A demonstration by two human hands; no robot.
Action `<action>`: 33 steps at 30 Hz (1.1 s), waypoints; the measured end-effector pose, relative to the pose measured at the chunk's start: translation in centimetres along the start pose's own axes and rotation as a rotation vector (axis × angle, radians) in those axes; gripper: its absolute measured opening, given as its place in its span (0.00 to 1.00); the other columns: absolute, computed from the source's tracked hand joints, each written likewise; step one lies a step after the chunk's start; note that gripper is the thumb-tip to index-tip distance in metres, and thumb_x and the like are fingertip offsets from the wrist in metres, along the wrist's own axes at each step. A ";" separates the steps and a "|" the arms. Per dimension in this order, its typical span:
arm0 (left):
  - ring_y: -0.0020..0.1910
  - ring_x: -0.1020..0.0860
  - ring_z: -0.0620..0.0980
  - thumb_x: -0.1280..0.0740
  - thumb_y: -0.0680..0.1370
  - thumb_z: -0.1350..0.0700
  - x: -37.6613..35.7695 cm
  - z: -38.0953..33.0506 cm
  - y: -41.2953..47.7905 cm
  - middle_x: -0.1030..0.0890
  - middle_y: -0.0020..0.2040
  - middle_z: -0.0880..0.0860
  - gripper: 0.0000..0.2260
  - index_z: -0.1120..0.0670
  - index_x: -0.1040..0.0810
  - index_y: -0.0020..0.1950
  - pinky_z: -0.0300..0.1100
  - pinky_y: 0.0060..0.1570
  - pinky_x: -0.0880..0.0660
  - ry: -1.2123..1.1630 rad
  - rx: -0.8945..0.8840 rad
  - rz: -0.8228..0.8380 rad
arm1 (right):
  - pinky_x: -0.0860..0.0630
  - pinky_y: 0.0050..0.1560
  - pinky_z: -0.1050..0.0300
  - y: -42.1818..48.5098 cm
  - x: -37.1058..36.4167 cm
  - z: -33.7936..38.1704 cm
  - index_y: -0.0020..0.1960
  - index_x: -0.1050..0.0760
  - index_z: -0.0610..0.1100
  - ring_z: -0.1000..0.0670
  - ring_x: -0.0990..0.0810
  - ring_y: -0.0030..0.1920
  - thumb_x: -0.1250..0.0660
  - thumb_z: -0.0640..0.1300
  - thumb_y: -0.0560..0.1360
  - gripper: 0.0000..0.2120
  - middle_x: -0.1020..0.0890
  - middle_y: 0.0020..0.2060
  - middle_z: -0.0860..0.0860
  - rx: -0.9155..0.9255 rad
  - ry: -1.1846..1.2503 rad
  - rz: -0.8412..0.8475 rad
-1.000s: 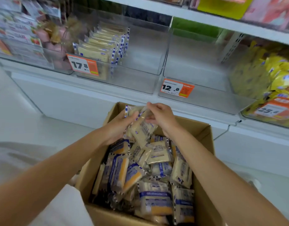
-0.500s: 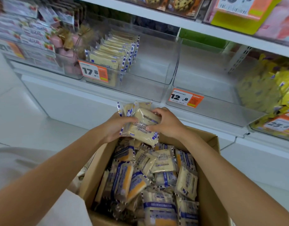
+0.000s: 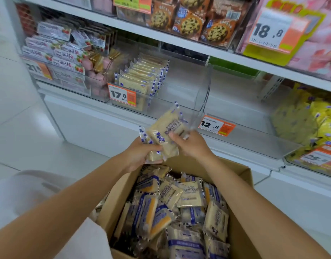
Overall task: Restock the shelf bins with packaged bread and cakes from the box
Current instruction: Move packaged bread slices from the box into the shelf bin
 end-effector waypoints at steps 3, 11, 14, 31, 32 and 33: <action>0.55 0.17 0.58 0.30 0.76 0.67 1.2 -1.9 0.0 0.16 0.57 0.58 0.16 0.60 0.22 0.63 0.57 0.53 0.20 -0.026 -0.006 -0.013 | 0.41 0.73 0.46 -0.4 1.9 3.1 0.79 0.54 0.52 0.47 0.44 0.77 0.26 0.62 0.68 0.52 0.46 0.78 0.48 0.350 -0.353 -0.170; 0.55 0.17 0.56 0.26 0.74 0.57 2.3 -8.3 -0.1 0.16 0.57 0.58 0.17 0.57 0.22 0.62 0.60 0.54 0.21 0.121 -0.113 0.002 | 0.34 0.69 0.42 1.0 4.1 7.5 0.76 0.44 0.44 0.42 0.39 0.72 0.26 0.69 0.62 0.53 0.40 0.72 0.45 0.352 -0.543 -0.236; 0.47 0.15 0.54 0.29 0.77 0.60 3.4 -9.1 0.0 0.15 0.54 0.57 0.10 0.57 0.20 0.57 0.57 0.50 0.18 0.199 -0.107 -0.038 | 0.54 0.76 0.40 1.0 3.6 8.3 0.80 0.63 0.47 0.45 0.56 0.79 0.26 0.68 0.64 0.62 0.58 0.79 0.47 0.492 -0.688 -0.305; 0.48 0.15 0.51 0.24 0.67 0.58 12.6 -19.1 5.7 0.14 0.52 0.53 0.26 0.58 0.25 0.64 0.45 0.45 0.19 0.314 -0.262 -0.130 | 0.45 0.73 0.44 9.0 7.1 12.0 0.49 0.30 0.44 0.45 0.22 0.45 0.27 0.69 0.63 0.31 0.23 0.41 0.49 0.640 -0.866 -0.719; 0.48 0.15 0.51 0.23 0.66 0.55 13.5 -20.0 6.1 0.15 0.53 0.55 0.29 0.59 0.25 0.64 0.46 0.46 0.19 0.309 -0.257 -0.154 | 0.41 0.71 0.44 9.6 7.4 11.7 0.49 0.30 0.44 0.45 0.21 0.44 0.27 0.69 0.64 0.31 0.22 0.39 0.49 0.592 -0.871 -0.707; 0.49 0.16 0.52 0.22 0.66 0.53 14.0 -20.7 6.6 0.15 0.54 0.55 0.28 0.58 0.24 0.63 0.50 0.52 0.19 0.361 -0.258 -0.163 | 0.34 0.65 0.45 10.2 7.5 11.5 0.50 0.31 0.43 0.44 0.21 0.44 0.27 0.68 0.65 0.31 0.21 0.39 0.48 0.549 -0.865 -0.677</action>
Point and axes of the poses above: each hand's wrist, its own y-axis towards the middle knuckle, its own x-axis out of the back of the hand, z = x × y, the point moved 4 cm from there along y, towards the middle knuckle
